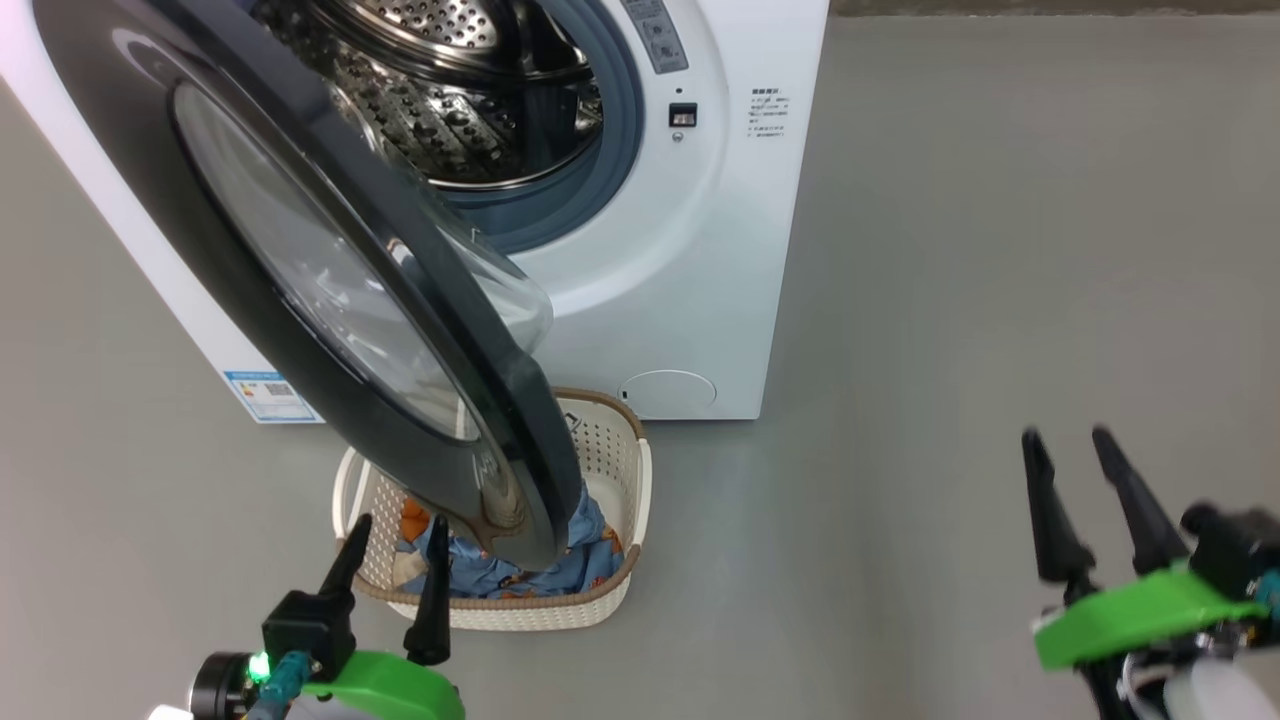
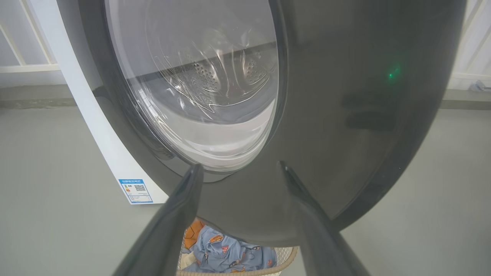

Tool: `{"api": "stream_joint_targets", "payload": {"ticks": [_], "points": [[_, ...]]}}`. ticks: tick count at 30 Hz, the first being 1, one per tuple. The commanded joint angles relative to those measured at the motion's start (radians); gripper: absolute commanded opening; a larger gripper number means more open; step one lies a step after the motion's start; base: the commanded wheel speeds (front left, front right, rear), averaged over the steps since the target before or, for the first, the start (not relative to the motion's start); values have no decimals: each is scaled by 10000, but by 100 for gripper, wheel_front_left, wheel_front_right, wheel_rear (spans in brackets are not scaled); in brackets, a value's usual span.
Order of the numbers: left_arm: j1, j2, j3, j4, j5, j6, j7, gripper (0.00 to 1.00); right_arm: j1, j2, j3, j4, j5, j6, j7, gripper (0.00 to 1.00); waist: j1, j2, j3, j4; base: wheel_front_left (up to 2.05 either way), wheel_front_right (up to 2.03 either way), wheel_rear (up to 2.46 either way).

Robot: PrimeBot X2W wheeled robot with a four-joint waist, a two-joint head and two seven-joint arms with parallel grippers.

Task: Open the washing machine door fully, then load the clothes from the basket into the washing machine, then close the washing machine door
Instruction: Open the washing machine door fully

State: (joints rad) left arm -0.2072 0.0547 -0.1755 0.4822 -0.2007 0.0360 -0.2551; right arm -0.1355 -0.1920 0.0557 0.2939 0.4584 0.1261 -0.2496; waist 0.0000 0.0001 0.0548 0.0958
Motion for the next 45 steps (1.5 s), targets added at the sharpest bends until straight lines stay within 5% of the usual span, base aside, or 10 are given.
{"api": "stream_joint_targets", "payload": {"ticks": [1, 13, 38, 39, 41, 43, 45], "points": [[-56, 202, 336, -240, 9, 33, -67, 100, 230, 37, 10, -367, -449, 46, -118, 100, 0, -1, -20, -41, 0, 0, 0], [14, 191, 302, -264, -24, 57, -67, 100, 2262, 1037, -1387, -1652, -3171, 46, 68, 100, 0, -1, -84, -86, 0, 0, 0], [-165, 130, 303, -252, -119, 49, -67, 100, 2536, 1383, -1622, -2151, -3640, 46, 437, 100, 0, -1, 42, 11, 0, 0, 0], [-181, 128, 311, -252, -128, 44, -67, 85, 2538, 1386, -1626, -2153, -3640, 46, 443, 100, 0, -1, 39, 22, 0, 0, 0], [-221, 120, 348, -289, -154, 74, -67, 33, 2540, 1391, -1654, -2153, -3615, 46, 457, 100, 0, -1, 30, 43, 0, 0, 0], [-281, 108, 410, -371, -176, 167, -67, 0, 2553, 1396, -1698, -2139, -3580, 46, 472, 100, 0, -1, 19, 77, 0, 0, 0], [-332, 106, 474, -462, -190, 225, -67, 0, 2560, 1398, -1714, -2123, -3568, 46, 484, 100, 0, -1, 16, 97, 0, 0, 0]]}}
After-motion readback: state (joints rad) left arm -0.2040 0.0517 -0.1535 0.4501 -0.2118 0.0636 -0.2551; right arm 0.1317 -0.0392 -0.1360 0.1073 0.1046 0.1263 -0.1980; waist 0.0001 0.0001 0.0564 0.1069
